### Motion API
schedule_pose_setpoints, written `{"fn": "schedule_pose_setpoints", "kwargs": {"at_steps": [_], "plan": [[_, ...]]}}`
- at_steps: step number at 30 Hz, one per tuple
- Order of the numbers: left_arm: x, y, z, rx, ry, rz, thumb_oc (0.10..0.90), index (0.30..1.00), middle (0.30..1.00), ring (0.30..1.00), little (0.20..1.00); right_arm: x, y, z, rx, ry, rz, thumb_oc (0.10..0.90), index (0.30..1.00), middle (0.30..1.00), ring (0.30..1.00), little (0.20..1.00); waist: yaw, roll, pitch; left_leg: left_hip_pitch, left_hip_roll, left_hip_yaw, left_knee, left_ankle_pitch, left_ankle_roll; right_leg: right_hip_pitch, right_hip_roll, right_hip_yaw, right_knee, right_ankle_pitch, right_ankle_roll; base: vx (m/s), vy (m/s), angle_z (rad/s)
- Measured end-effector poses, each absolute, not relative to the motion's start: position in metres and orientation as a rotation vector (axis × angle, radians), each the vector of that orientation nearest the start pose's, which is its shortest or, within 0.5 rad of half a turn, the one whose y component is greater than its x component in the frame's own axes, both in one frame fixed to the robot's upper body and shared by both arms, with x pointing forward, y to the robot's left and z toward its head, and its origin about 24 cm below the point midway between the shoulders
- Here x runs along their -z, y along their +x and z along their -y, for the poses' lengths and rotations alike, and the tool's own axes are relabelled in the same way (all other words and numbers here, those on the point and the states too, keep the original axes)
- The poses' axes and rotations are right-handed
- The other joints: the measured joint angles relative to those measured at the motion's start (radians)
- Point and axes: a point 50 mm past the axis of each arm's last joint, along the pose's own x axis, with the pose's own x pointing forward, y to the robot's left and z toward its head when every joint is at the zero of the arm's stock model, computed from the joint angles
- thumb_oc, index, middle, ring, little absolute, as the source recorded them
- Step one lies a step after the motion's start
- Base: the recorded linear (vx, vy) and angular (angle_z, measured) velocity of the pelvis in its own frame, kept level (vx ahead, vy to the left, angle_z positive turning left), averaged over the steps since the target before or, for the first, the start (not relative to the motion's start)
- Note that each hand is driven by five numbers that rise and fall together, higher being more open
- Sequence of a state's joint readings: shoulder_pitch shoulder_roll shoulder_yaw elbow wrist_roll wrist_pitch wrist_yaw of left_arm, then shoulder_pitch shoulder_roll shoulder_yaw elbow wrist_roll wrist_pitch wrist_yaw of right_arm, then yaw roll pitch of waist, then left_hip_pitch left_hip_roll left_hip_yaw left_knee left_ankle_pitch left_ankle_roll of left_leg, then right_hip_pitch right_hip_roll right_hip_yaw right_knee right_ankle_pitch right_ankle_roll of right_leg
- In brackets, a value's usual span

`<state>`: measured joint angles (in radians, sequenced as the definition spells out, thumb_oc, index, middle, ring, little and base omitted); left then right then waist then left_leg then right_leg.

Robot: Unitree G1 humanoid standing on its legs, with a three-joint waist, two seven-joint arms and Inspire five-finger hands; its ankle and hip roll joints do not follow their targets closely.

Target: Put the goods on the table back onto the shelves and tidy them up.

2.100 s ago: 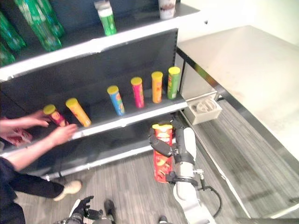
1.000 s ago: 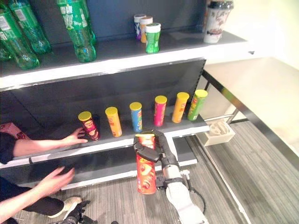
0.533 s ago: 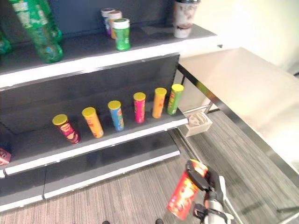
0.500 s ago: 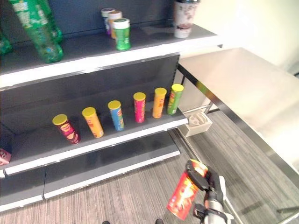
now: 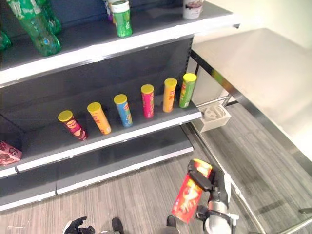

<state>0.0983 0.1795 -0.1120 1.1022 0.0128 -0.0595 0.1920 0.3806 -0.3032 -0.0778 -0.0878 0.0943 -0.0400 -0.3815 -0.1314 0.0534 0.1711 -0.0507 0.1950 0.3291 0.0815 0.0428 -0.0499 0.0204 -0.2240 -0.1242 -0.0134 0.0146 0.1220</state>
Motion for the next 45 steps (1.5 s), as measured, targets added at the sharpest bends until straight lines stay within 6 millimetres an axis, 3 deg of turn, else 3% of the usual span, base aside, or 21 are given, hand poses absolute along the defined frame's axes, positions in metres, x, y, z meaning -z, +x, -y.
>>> {"fn": "schedule_pose_setpoints", "kwargs": {"at_steps": [3,5,7,8,9,13,15,17,19,20,21,22,24,25,26,27,28,35,37,41,45], "plan": [[0.161,0.088,-0.219,-0.178,0.351,-1.13,0.8,0.9,0.9,0.9,0.9,-0.019,0.164,0.265,0.552,-0.327,-0.149,0.4,0.3,0.3,0.3,0.3,-0.011,0.0,0.0,-0.025,0.126,-0.12,-0.03,-0.017,-0.095,-0.026,-0.022,0.016,0.0,-0.022,0.033,0.21,0.391,0.15],[0.159,0.099,-0.219,-0.165,0.365,-1.104,0.8,0.9,0.9,0.9,0.9,-0.02,0.162,0.27,0.586,-0.338,-0.147,0.4,0.3,0.3,0.3,0.3,-0.008,-0.01,0.005,-0.049,0.192,-0.123,-0.095,-0.005,-0.114,-0.037,-0.047,0.071,-0.003,-0.02,0.043,0.27,0.431,0.28],[0.157,0.104,-0.21,-0.124,0.37,-1.065,0.8,0.9,0.9,0.9,0.9,-0.02,0.156,0.276,0.603,-0.388,-0.156,0.4,0.3,0.3,0.3,0.3,-0.006,0.008,-0.007,-0.016,0.196,-0.11,-0.134,-0.011,-0.101,-0.031,-0.104,0.107,-0.001,0.009,0.131,0.29,0.435,0.0],[0.157,0.104,-0.206,-0.106,0.375,-1.06,0.8,0.9,0.9,0.9,0.9,-0.021,0.158,0.276,0.59,-0.406,-0.15,0.4,0.3,0.3,0.3,0.3,0.002,0.018,-0.01,0.014,0.176,-0.121,-0.131,0.055,-0.183,-0.014,-0.13,0.119,-0.007,0.014,0.143,0.31,0.551,-0.43],[0.154,0.109,-0.229,-0.126,0.468,-1.078,0.8,0.9,0.9,0.9,0.9,0.006,0.154,0.238,0.546,-0.271,-0.243,0.4,0.3,0.3,0.3,0.3,0.01,-0.082,-0.033,0.027,0.043,-0.089,-0.058,0.024,-0.181,-0.002,-0.265,0.101,-0.007,0.151,0.098,0.26,0.545,-0.35],[0.152,0.109,-0.235,-0.099,0.54,-1.066,0.8,0.9,0.9,0.9,0.9,0.019,0.146,0.21,0.434,-0.261,-0.298,0.4,0.3,0.3,0.3,0.3,0.016,-0.065,-0.034,-0.01,-0.004,-0.057,0.063,-0.061,-0.106,-0.09,-0.307,0.104,0.05,0.412,-0.012,0.1,0.382,-0.17],[0.15,0.111,-0.241,-0.104,0.567,-1.055,0.8,0.9,0.9,0.9,0.9,0.021,0.146,0.208,0.433,-0.264,-0.31,0.4,0.3,0.3,0.3,0.3,0.007,-0.066,-0.034,-0.018,-0.047,-0.051,0.059,-0.076,-0.073,-0.12,-0.278,0.089,0.119,0.364,0.029,0.08,0.477,-0.01],[0.151,0.112,-0.233,-0.103,0.549,-1.048,0.8,0.9,0.9,0.9,0.9,0.012,0.159,0.212,0.451,-0.284,-0.251,0.4,0.3,0.3,0.3,0.3,0.029,-0.066,0.002,-0.05,-0.09,0.027,0.141,-0.148,0.03,-0.209,-0.331,0.067,0.183,0.485,-0.092,0.14,0.381,-0.43],[0.156,0.097,-0.229,-0.101,0.526,-1.08,0.8,0.9,0.9,0.9,0.9,0.005,0.168,0.215,0.448,-0.328,-0.211,0.4,0.3,0.3,0.3,0.3,0.015,-0.074,0.007,0.027,-0.159,0.061,0.049,-0.123,0.024,-0.219,-0.364,0.031,0.191,0.508,-0.125,0.1,0.32,-0.4],[0.156,0.102,-0.224,-0.091,0.521,-1.07,0.8,0.9,0.9,0.9,0.9,0.006,0.166,0.215,0.441,-0.347,-0.214,0.4,0.3,0.3,0.3,0.3,0.013,-0.049,0.018,0.031,-0.141,0.067,0.045,-0.132,0.039,-0.234,-0.315,0.016,0.24,0.382,-0.06,0.13,0.284,-0.36],[0.155,0.098,-0.23,-0.108,0.528,-1.083,0.8,0.9,0.9,0.9,0.9,0.002,0.171,0.213,0.414,-0.368,-0.186,0.4,0.3,0.3,0.3,0.3,0.013,-0.014,0.03,0.055,-0.109,0.066,-0.009,-0.102,0.044,-0.263,-0.203,-0.002,0.372,0.136,-0.023,0.11,0.195,-0.26],[0.156,0.098,-0.229,-0.105,0.523,-1.085,0.8,0.9,0.9,0.9,0.9,0.0,0.17,0.214,0.413,-0.375,-0.178,0.4,0.3,0.3,0.3,0.3,0.008,-0.006,0.035,0.067,-0.106,0.053,-0.036,-0.083,0.049,-0.263,-0.156,-0.006,0.4,0.08,-0.018,0.12,0.246,-0.26],[0.157,0.098,-0.219,-0.078,0.508,-1.079,0.8,0.9,0.9,0.9,0.9,-0.011,0.173,0.224,0.362,-0.488,-0.123,0.4,0.3,0.3,0.3,0.3,-0.017,0.029,0.061,0.122,-0.081,0.063,-0.106,-0.069,0.045,-0.292,0.151,0.035,0.438,-0.114,-0.042,0.05,0.111,-0.27],[0.157,0.099,-0.218,-0.076,0.504,-1.073,0.8,0.9,0.9,0.9,0.9,-0.015,0.172,0.23,0.354,-0.526,-0.111,0.4,0.3,0.3,0.3,0.3,-0.028,0.026,0.063,0.124,-0.09,0.062,-0.108,-0.069,0.044,-0.303,0.198,0.033,0.412,-0.114,-0.04,0.07,0.04,-0.01],[0.157,0.1,-0.215,-0.073,0.499,-1.067,0.8,0.9,0.9,0.9,0.9,-0.017,0.172,0.234,0.351,-0.565,-0.103,0.4,0.3,0.3,0.3,0.3,-0.037,0.005,0.062,0.128,-0.117,0.057,-0.111,-0.067,0.04,-0.297,0.215,0.013,0.36,-0.1,-0.048,0.01,-0.027,0.24],[0.158,0.103,-0.207,-0.061,0.478,-1.059,0.8,0.9,0.9,0.9,0.9,-0.018,0.17,0.242,0.352,-0.609,-0.107,0.4,0.3,0.3,0.3,0.3,-0.043,0.01,0.066,0.147,-0.126,0.04,-0.122,-0.066,0.032,-0.256,0.222,-0.008,0.298,-0.093,-0.169,0.0,-0.053,0.13],[0.157,0.106,-0.204,-0.052,0.459,-1.042,0.8,0.9,0.9,0.9,0.9,-0.018,0.168,0.245,0.342,-0.638,-0.109,0.4,0.3,0.3,0.3,0.3,-0.037,0.018,0.064,0.139,-0.117,0.038,-0.091,-0.051,0.023,-0.229,0.237,-0.007,0.257,-0.066,-0.19,-0.01,-0.091,-0.02],[0.15,0.124,-0.186,-0.01,0.432,-0.937,0.8,0.9,0.9,0.9,0.9,-0.022,0.156,0.259,0.372,-0.69,-0.107,0.4,0.3,0.3,0.3,0.3,-0.028,0.004,0.064,-0.012,-0.063,0.023,0.142,-0.082,-0.039,-0.113,0.238,-0.048,0.094,-0.044,-0.185,0.09,0.001,0.17],[0.153,0.121,-0.187,-0.054,0.394,-0.966,0.8,0.9,0.9,0.9,0.9,-0.02,0.154,0.257,0.369,-0.695,-0.111,0.4,0.3,0.3,0.3,0.3,-0.045,0.003,0.054,-0.025,0.028,0.082,0.073,-0.051,-0.079,-0.1,0.239,-0.063,0.065,-0.033,-0.183,0.08,0.204,0.09],[0.155,0.119,-0.18,0.019,0.468,-0.965,0.8,0.9,0.9,0.9,0.9,-0.026,0.159,0.26,0.372,-0.758,-0.07,0.4,0.3,0.3,0.3,0.3,-0.049,0.031,0.034,0.034,0.18,-0.008,-0.097,0.017,-0.184,-0.148,0.22,-0.04,0.131,-0.036,-0.176,-0.02,0.412,-0.16],[0.155,0.12,-0.163,0.084,0.486,-0.938,0.8,0.9,0.9,0.9,0.9,-0.031,0.158,0.265,0.385,-0.795,-0.05,0.4,0.3,0.3,0.3,0.3,-0.068,0.065,0.018,0.055,0.149,-0.024,-0.118,0.029,-0.188,-0.188,0.149,-0.038,0.169,-0.041,-0.135,-0.08,0.422,0.07]]}}
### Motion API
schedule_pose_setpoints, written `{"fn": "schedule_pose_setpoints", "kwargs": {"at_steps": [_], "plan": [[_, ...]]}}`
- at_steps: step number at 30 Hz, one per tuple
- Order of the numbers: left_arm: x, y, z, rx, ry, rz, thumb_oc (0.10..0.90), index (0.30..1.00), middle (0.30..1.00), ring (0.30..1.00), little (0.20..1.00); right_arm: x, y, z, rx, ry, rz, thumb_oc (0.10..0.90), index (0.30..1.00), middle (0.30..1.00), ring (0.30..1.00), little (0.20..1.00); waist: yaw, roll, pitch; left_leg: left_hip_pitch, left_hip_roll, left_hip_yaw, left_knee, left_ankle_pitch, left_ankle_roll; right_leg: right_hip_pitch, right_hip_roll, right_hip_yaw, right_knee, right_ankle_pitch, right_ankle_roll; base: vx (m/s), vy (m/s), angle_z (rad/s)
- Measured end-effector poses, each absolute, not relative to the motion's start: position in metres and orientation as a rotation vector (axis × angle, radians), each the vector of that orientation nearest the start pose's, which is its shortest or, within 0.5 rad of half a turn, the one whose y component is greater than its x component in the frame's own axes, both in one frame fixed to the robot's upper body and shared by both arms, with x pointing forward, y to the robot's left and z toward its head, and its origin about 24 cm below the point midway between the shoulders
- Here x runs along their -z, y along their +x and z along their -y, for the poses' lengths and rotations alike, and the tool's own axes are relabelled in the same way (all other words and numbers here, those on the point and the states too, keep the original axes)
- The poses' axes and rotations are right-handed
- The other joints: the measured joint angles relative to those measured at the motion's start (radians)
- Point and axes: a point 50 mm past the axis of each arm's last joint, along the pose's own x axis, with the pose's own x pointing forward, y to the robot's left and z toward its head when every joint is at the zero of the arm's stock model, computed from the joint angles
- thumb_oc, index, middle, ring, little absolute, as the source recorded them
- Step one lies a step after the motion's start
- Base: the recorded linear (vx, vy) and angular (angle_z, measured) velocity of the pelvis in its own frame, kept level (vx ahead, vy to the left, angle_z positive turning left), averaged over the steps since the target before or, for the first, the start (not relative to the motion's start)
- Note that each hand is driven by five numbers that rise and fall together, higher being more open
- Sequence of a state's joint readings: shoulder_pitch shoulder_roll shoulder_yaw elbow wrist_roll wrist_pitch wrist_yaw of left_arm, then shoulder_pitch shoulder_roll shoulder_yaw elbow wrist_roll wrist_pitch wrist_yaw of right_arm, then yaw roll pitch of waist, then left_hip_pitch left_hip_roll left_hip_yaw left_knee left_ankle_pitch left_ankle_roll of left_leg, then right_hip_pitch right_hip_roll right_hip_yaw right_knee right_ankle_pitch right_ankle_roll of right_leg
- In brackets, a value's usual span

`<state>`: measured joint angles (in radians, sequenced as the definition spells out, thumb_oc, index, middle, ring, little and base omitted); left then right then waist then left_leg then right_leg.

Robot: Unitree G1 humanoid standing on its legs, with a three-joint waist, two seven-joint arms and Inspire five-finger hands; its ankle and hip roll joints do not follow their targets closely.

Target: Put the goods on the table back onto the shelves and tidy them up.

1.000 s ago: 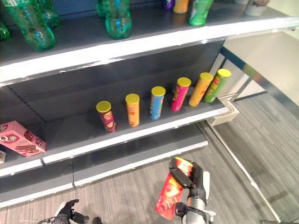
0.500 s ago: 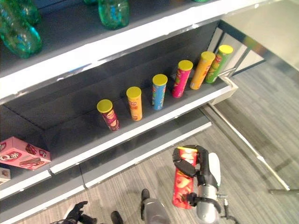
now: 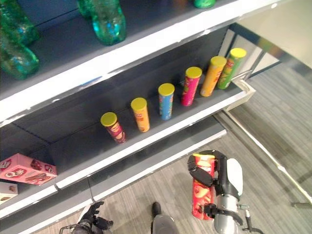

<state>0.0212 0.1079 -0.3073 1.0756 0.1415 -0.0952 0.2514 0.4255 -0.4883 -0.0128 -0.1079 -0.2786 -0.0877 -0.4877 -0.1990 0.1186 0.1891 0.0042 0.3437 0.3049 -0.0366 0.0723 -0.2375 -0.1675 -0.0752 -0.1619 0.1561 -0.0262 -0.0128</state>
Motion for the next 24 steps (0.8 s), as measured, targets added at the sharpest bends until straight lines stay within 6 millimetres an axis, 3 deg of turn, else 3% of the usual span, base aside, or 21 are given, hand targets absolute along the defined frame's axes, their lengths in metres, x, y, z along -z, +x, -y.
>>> {"fn": "schedule_pose_setpoints", "kwargs": {"at_steps": [2,3,4,5,6,8,10,11,13,15,17,19,22,23,24], "plan": [[0.156,0.118,-0.154,0.108,0.476,-0.942,0.8,0.9,0.9,0.9,0.9,-0.033,0.157,0.267,0.371,-0.843,-0.044,0.4,0.3,0.3,0.3,0.3,-0.009,0.031,-0.004,0.018,-0.061,0.019,-0.024,0.001,0.01,-0.004,-0.031,-0.003,-0.004,0.013,0.035,-0.07,0.367,0.14],[0.155,0.119,-0.144,0.138,0.471,-0.92,0.8,0.9,0.9,0.9,0.9,-0.043,0.158,0.268,0.364,-0.878,0.003,0.4,0.3,0.3,0.3,0.3,-0.02,0.091,0.001,0.026,-0.138,0.016,-0.037,0.016,0.085,-0.031,-0.055,0.008,0.001,0.033,0.087,-0.13,0.397,0.04],[0.155,0.121,-0.141,0.147,0.474,-0.912,0.8,0.9,0.9,0.9,0.9,-0.045,0.16,0.266,0.355,-0.894,0.023,0.4,0.3,0.3,0.3,0.3,-0.04,0.118,0.008,0.028,-0.172,0.04,-0.056,-0.012,0.094,-0.055,-0.077,0.02,0.016,0.041,0.112,-0.19,0.515,-0.08],[0.152,0.129,-0.144,0.143,0.49,-0.886,0.8,0.9,0.9,0.9,0.9,-0.046,0.161,0.255,0.364,-0.845,0.043,0.4,0.3,0.3,0.3,0.3,-0.034,0.074,0.031,0.017,-0.264,0.043,-0.057,-0.015,0.152,-0.091,-0.163,0.06,0.018,0.056,0.152,-0.27,0.508,-0.1],[0.149,0.135,-0.147,0.14,0.501,-0.865,0.8,0.9,0.9,0.9,0.9,-0.044,0.162,0.247,0.363,-0.818,0.056,0.4,0.3,0.3,0.3,0.3,-0.041,0.05,0.049,-0.004,-0.352,0.05,-0.056,-0.018,0.194,-0.105,-0.241,0.092,-0.017,0.113,0.196,-0.28,0.446,-0.08],[0.146,0.142,-0.152,0.121,0.515,-0.841,0.8,0.9,0.9,0.9,0.9,-0.041,0.163,0.238,0.373,-0.793,0.059,0.4,0.3,0.3,0.3,0.3,-0.046,0.016,0.071,-0.027,-0.425,0.076,-0.055,-0.017,0.238,-0.125,-0.31,0.112,-0.073,0.191,0.231,-0.2,0.334,-0.17],[0.145,0.145,-0.163,0.099,0.546,-0.837,0.8,0.9,0.9,0.9,0.9,-0.039,0.169,0.225,0.325,-0.777,0.072,0.4,0.3,0.3,0.3,0.3,-0.028,-0.012,0.091,-0.05,-0.454,0.131,-0.055,-0.022,0.26,-0.143,-0.319,0.063,-0.154,0.318,0.214,-0.23,0.201,-0.67],[0.144,0.144,-0.174,0.085,0.571,-0.843,0.8,0.9,0.9,0.9,0.9,-0.037,0.171,0.215,0.29,-0.761,0.084,0.4,0.3,0.3,0.3,0.3,-0.023,-0.019,0.102,-0.085,-0.445,0.169,-0.046,-0.015,0.283,-0.161,-0.311,-0.012,-0.196,0.393,0.168,-0.25,0.177,-0.61],[0.141,0.152,-0.177,0.07,0.576,-0.822,0.8,0.9,0.9,0.9,0.9,-0.036,0.17,0.216,0.289,-0.77,0.082,0.4,0.3,0.3,0.3,0.3,-0.005,0.007,0.123,-0.106,-0.411,0.182,-0.053,0.0,0.308,-0.17,-0.269,-0.031,-0.122,0.266,0.191,-0.24,0.125,-0.35],[0.135,0.16,-0.186,0.028,0.575,-0.789,0.8,0.9,0.9,0.9,0.9,-0.038,0.172,0.215,0.283,-0.773,0.094,0.4,0.3,0.3,0.3,0.3,0.036,0.017,0.153,-0.116,-0.358,0.21,-0.053,0.017,0.322,-0.181,-0.219,-0.026,0.068,0.146,0.198,-0.18,0.038,-0.53],[0.13,0.165,-0.199,-0.029,0.57,-0.779,0.8,0.9,0.9,0.9,0.9,-0.042,0.178,0.211,0.277,-0.767,0.127,0.4,0.3,0.3,0.3,0.3,0.084,-0.013,0.175,-0.123,-0.314,0.231,-0.053,0.027,0.317,-0.142,-0.187,-0.024,0.196,-0.004,0.197,-0.14,-0.051,-0.57],[0.13,0.164,-0.206,-0.039,0.587,-0.783,0.8,0.9,0.9,0.9,0.9,-0.05,0.185,0.207,0.273,-0.763,0.189,0.4,0.3,0.3,0.3,0.3,0.093,-0.055,0.184,-0.129,-0.312,0.232,-0.053,0.052,0.292,-0.06,-0.187,-0.024,0.089,-0.055,0.19,-0.16,-0.16,-0.17],[0.134,0.158,-0.198,-0.067,0.528,-0.803,0.8,0.9,0.9,0.9,0.9,-0.052,0.189,0.204,0.246,-0.774,0.218,0.4,0.3,0.3,0.3,0.3,0.121,-0.033,0.181,-0.163,-0.243,0.208,-0.029,0.087,0.239,-0.045,-0.107,-0.027,0.005,-0.014,0.146,-0.13,-0.216,-0.14],[0.134,0.158,-0.197,-0.086,0.507,-0.803,0.8,0.9,0.9,0.9,0.9,-0.052,0.188,0.204,0.248,-0.768,0.218,0.4,0.3,0.3,0.3,0.3,0.122,-0.033,0.174,-0.186,-0.226,0.196,-0.005,0.086,0.229,-0.046,-0.096,-0.031,-0.013,-0.01,0.135,-0.05,-0.132,0.07],[0.133,0.16,-0.201,-0.142,0.459,-0.799,0.8,0.9,0.9,0.9,0.9,-0.053,0.189,0.199,0.207,-0.766,0.24,0.4,0.3,0.3,0.3,0.3,0.131,-0.038,0.165,-0.224,-0.188,0.167,0.008,0.102,0.203,-0.053,-0.052,-0.052,-0.055,0.023,0.108,-0.03,-0.111,0.08]]}}
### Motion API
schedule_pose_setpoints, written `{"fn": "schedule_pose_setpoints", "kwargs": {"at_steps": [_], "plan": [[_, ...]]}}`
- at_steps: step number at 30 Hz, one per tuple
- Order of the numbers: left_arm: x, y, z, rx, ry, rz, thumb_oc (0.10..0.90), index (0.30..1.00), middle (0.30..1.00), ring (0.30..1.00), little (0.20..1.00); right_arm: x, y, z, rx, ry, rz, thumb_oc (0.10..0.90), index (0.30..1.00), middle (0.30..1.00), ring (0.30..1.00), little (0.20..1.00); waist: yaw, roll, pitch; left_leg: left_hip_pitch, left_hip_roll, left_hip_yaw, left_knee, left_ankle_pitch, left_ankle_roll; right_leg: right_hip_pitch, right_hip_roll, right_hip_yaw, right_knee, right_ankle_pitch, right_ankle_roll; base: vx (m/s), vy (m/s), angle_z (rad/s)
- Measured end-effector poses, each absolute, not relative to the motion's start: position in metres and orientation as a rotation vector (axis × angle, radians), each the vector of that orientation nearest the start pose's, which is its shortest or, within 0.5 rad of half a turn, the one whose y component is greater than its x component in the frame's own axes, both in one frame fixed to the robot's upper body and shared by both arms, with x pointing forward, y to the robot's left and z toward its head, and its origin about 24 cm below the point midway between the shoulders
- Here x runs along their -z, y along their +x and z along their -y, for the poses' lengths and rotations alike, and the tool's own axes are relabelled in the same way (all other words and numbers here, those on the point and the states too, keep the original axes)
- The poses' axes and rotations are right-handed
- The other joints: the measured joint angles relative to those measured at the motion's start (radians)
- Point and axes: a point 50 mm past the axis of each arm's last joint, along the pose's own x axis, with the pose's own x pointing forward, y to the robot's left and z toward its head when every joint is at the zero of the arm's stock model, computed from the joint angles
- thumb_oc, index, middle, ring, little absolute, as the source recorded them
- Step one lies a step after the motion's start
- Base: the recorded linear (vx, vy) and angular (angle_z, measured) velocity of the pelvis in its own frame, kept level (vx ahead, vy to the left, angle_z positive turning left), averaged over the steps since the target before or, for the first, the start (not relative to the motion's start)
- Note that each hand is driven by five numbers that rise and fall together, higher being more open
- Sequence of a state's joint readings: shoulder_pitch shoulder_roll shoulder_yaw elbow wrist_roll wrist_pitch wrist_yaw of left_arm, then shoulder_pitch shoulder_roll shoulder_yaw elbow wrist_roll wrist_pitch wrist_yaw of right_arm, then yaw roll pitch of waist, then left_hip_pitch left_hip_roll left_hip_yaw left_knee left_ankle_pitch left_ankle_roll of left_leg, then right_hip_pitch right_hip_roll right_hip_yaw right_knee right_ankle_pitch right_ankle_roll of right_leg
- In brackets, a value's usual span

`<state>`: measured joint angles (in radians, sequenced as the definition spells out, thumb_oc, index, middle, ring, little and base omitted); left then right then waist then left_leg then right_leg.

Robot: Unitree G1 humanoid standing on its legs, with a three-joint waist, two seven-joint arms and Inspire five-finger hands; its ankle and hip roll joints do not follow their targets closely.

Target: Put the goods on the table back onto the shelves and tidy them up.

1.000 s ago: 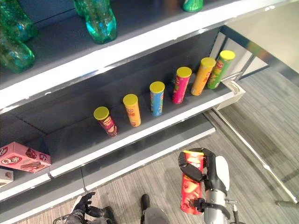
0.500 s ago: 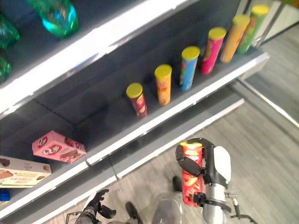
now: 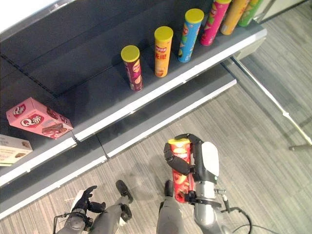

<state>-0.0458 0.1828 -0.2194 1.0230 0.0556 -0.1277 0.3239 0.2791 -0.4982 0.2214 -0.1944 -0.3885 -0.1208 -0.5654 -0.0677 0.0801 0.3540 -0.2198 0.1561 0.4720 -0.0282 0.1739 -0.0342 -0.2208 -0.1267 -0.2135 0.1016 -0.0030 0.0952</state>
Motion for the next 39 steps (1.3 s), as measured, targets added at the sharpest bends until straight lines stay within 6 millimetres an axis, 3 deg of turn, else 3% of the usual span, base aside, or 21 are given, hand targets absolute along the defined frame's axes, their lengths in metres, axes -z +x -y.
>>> {"fn": "schedule_pose_setpoints", "kwargs": {"at_steps": [5,8,9,12,15,23,26,30,35,39], "plan": [[0.134,0.159,-0.198,-0.149,0.444,-0.805,0.8,0.9,0.9,0.9,0.9,-0.071,0.209,0.187,0.161,-0.773,0.363,0.4,0.3,0.3,0.3,0.3,0.003,0.009,-0.015,-0.032,0.02,-0.043,0.012,0.008,-0.003,-0.003,0.023,-0.03,-0.001,0.009,-0.014,-0.01,-0.056,0.12],[0.136,0.156,-0.197,-0.156,0.448,-0.814,0.8,0.9,0.9,0.9,0.9,-0.087,0.226,0.155,0.074,-0.724,0.489,0.4,0.3,0.3,0.3,0.3,0.043,0.014,-0.051,-0.048,0.007,-0.072,0.006,0.012,0.003,-0.003,0.013,-0.056,-0.001,0.008,-0.014,0.02,-0.034,0.33],[0.135,0.157,-0.197,-0.156,0.454,-0.808,0.8,0.9,0.9,0.9,0.9,-0.1,0.241,0.13,0.015,-0.687,0.588,0.4,0.3,0.3,0.3,0.3,0.067,0.017,-0.055,-0.058,-0.002,-0.089,0.003,0.014,0.006,-0.004,0.005,-0.072,0.0,0.005,-0.012,0.02,-0.032,0.34],[0.134,0.159,-0.196,-0.154,0.464,-0.792,0.8,0.9,0.9,0.9,0.9,-0.118,0.262,0.111,0.013,-0.661,0.681,0.4,0.3,0.3,0.3,0.3,0.117,0.023,-0.061,-0.077,-0.01,-0.111,-0.01,0.023,0.018,-0.017,-0.006,-0.09,0.002,0.004,-0.01,0.01,-0.015,0.3],[0.137,0.152,-0.198,-0.155,0.479,-0.816,0.8,0.9,0.9,0.9,0.9,-0.128,0.266,0.107,0.047,-0.643,0.733,0.4,0.3,0.3,0.3,0.3,0.164,0.024,-0.062,-0.086,-0.043,-0.129,-0.022,0.022,0.029,-0.014,-0.032,-0.112,0.004,-0.004,0.005,0.02,-0.016,0.25],[0.14,0.147,-0.203,-0.143,0.516,-0.841,0.8,0.9,0.9,0.9,0.9,-0.166,0.285,0.097,0.229,-0.633,0.926,0.4,0.3,0.3,0.3,0.3,0.212,0.01,-0.047,-0.117,-0.056,-0.156,-0.029,0.026,0.039,-0.017,-0.039,-0.14,-0.019,-0.003,0.014,0.01,-0.017,0.13],[0.139,0.148,-0.203,-0.114,0.558,-0.829,0.8,0.9,0.9,0.9,0.9,-0.2,0.289,0.109,0.492,-0.502,1.044,0.4,0.3,0.3,0.3,0.3,0.222,0.01,-0.017,-0.143,-0.058,-0.18,-0.03,0.028,0.036,-0.022,-0.035,-0.161,-0.036,0.0,0.015,0.04,-0.018,0.17],[0.136,0.155,-0.2,-0.079,0.583,-0.798,0.8,0.9,0.9,0.9,0.9,-0.224,0.289,0.126,0.67,-0.485,1.133,0.4,0.3,0.3,0.3,0.3,0.226,0.024,0.007,-0.164,-0.068,-0.188,-0.03,0.029,0.038,-0.038,-0.043,-0.169,-0.037,0.0,0.016,0.03,-0.007,0.1],[0.129,0.169,-0.195,-0.065,0.579,-0.737,0.8,0.9,0.9,0.9,0.9,-0.234,0.289,0.132,0.722,-0.531,1.191,0.4,0.3,0.3,0.3,0.3,0.225,0.044,0.036,-0.186,-0.078,-0.19,-0.031,0.029,0.039,-0.059,-0.047,-0.168,-0.038,0.0,0.019,0.0,0.0,0.0],[0.12,0.185,-0.19,-0.063,0.567,-0.671,0.8,0.9,0.9,0.9,0.9,-0.235,0.288,0.125,0.688,-0.579,1.234,0.4,0.3,0.3,0.3,0.3,0.227,0.052,0.06,-0.206,-0.082,-0.192,-0.031,0.032,0.046,-0.078,-0.05,-0.167,-0.04,-0.003,0.023,0.0,-0.001,0.01]]}}
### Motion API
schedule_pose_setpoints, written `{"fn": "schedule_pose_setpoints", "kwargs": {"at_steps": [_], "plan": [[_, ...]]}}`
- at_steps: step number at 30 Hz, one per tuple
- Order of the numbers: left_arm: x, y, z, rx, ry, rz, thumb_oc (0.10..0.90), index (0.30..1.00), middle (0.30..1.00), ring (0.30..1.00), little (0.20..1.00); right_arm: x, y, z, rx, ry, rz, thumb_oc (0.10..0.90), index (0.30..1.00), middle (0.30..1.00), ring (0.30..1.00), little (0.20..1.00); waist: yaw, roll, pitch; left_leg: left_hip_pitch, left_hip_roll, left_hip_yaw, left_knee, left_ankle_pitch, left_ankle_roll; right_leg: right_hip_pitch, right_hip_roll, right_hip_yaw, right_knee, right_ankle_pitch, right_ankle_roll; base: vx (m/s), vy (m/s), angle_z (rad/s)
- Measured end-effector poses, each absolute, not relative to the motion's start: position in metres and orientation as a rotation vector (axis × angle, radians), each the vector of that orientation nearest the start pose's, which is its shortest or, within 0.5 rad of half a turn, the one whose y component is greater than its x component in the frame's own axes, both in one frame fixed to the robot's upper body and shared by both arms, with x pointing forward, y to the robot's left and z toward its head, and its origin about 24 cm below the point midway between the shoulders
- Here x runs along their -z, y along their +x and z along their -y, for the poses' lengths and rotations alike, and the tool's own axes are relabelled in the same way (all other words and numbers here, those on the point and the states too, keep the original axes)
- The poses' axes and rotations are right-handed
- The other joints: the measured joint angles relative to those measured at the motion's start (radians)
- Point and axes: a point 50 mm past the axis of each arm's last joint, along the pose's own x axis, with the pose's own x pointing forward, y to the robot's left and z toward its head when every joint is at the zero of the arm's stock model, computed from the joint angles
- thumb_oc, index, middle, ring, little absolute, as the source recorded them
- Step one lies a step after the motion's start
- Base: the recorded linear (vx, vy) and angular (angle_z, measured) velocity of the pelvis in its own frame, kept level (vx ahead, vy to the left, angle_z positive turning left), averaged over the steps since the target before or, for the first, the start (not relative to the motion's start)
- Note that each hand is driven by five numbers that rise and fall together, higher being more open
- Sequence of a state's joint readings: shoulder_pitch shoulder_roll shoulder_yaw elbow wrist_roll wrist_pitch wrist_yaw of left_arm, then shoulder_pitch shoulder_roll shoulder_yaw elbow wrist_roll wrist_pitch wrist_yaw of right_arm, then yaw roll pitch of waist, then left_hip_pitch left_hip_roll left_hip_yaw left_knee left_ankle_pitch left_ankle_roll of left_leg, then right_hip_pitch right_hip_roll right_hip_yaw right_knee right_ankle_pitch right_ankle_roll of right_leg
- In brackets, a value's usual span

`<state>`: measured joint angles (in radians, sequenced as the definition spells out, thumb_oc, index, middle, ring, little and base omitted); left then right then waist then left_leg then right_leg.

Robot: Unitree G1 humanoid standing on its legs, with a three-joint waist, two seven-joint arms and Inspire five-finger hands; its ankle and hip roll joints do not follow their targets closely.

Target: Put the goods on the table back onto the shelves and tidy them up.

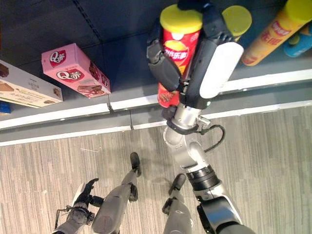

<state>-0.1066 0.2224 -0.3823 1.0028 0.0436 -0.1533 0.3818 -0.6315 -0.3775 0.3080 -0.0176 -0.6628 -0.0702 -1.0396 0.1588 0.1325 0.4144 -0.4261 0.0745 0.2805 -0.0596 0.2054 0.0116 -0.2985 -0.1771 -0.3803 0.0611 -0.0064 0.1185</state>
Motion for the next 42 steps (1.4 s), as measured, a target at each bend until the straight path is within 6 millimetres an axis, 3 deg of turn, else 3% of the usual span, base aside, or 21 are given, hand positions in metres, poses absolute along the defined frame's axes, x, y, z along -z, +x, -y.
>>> {"fn": "schedule_pose_setpoints", "kwargs": {"at_steps": [5,13,18,21,23,25,28,31,34,42], "plan": [[0.112,0.198,-0.187,-0.061,0.555,-0.615,0.8,0.9,0.9,0.9,0.9,-0.25,0.288,0.121,0.693,-0.614,1.319,0.4,0.3,0.3,0.3,0.3,0.013,0.012,0.008,-0.073,0.001,-0.001,0.001,0.005,0.007,-0.075,-0.005,0.001,0.006,0.001,0.0,0.0,0.0,0.0],[0.098,0.215,-0.184,-0.067,0.542,-0.525,0.8,0.9,0.9,0.9,0.9,-0.263,0.287,0.118,0.695,-0.639,1.387,0.4,0.3,0.3,0.3,0.3,0.023,0.003,0.048,-0.127,-0.003,-0.01,0.0,0.006,0.011,-0.122,-0.008,0.006,0.004,0.0,0.001,0.01,-0.006,0.03],[0.08,0.232,-0.182,-0.075,0.545,-0.411,0.8,0.9,0.9,0.9,0.9,-0.29,0.284,0.122,0.762,-0.616,1.468,0.4,0.3,0.3,0.3,0.3,0.023,0.001,0.049,-0.195,-0.002,-0.019,0.007,0.011,0.017,-0.18,-0.007,0.004,0.007,0.0,0.001,-0.01,-0.003,0.05],[0.057,0.25,-0.177,-0.074,0.577,-0.274,0.8,0.9,0.9,0.9,0.9,-0.305,0.282,0.132,0.847,-0.592,1.491,0.4,0.3,0.3,0.3,0.3,0.021,-0.001,0.051,-0.228,-0.024,-0.027,0.031,0.007,0.035,-0.255,-0.048,0.032,0.14,-0.053,0.024,-0.02,0.057,0.18],[0.042,0.259,-0.185,-0.112,0.621,-0.185,0.8,0.9,0.9,0.9,0.9,-0.321,0.269,0.134,0.899,-0.517,1.565,0.4,0.3,0.3,0.3,0.3,0.018,0.004,0.068,-0.288,-0.041,-0.045,0.108,-0.015,0.064,-0.381,-0.114,0.062,0.369,-0.105,0.023,0.02,0.09,0.32],[0.037,0.264,-0.189,-0.125,0.643,-0.166,0.8,0.9,0.9,0.9,0.9,-0.325,0.264,0.136,0.925,-0.485,1.59,0.4,0.3,0.3,0.3,0.3,0.014,0.017,0.094,-0.297,-0.043,-0.06,0.143,-0.02,0.071,-0.427,-0.139,0.085,0.462,-0.114,0.026,0.02,0.046,0.21],[0.03,0.268,-0.197,-0.152,0.688,-0.131,0.8,0.9,0.9,0.9,0.9,-0.329,0.262,0.135,0.923,-0.474,1.606,0.4,0.3,0.3,0.3,0.3,0.025,0.017,0.096,-0.342,-0.055,-0.069,0.195,-0.023,0.073,-0.405,-0.139,0.084,0.374,-0.137,0.014,0.03,0.038,0.24],[0.025,0.268,-0.199,-0.174,0.712,-0.098,0.8,0.9,0.9,0.9,0.9,-0.326,0.263,0.133,0.916,-0.454,1.59,0.4,0.3,0.3,0.3,0.3,0.012,0.019,0.097,-0.391,-0.041,-0.07,0.256,-0.033,0.078,-0.456,-0.144,0.087,0.446,-0.145,0.001,0.04,0.035,0.03],[0.024,0.268,-0.195,-0.155,0.739,-0.073,0.8,0.9,0.9,0.9,0.9,-0.327,0.262,0.137,0.935,-0.446,1.59,0.4,0.3,0.3,0.3,0.3,0.006,0.019,0.097,-0.436,-0.035,-0.071,0.34,-0.088,0.057,-0.499,-0.161,0.088,0.523,-0.179,-0.017,0.02,0.021,0.01],[0.024,0.267,-0.195,-0.177,0.752,-0.061,0.8,0.9,0.9,0.9,0.9,-0.319,0.268,0.134,0.903,-0.482,1.567,0.4,0.3,0.3,0.3,0.3,-0.006,0.02,0.096,-0.554,-0.038,-0.07,0.474,-0.126,0.069,-0.614,-0.21,0.113,0.651,-0.203,-0.029,0.03,0.027,0.04]]}}
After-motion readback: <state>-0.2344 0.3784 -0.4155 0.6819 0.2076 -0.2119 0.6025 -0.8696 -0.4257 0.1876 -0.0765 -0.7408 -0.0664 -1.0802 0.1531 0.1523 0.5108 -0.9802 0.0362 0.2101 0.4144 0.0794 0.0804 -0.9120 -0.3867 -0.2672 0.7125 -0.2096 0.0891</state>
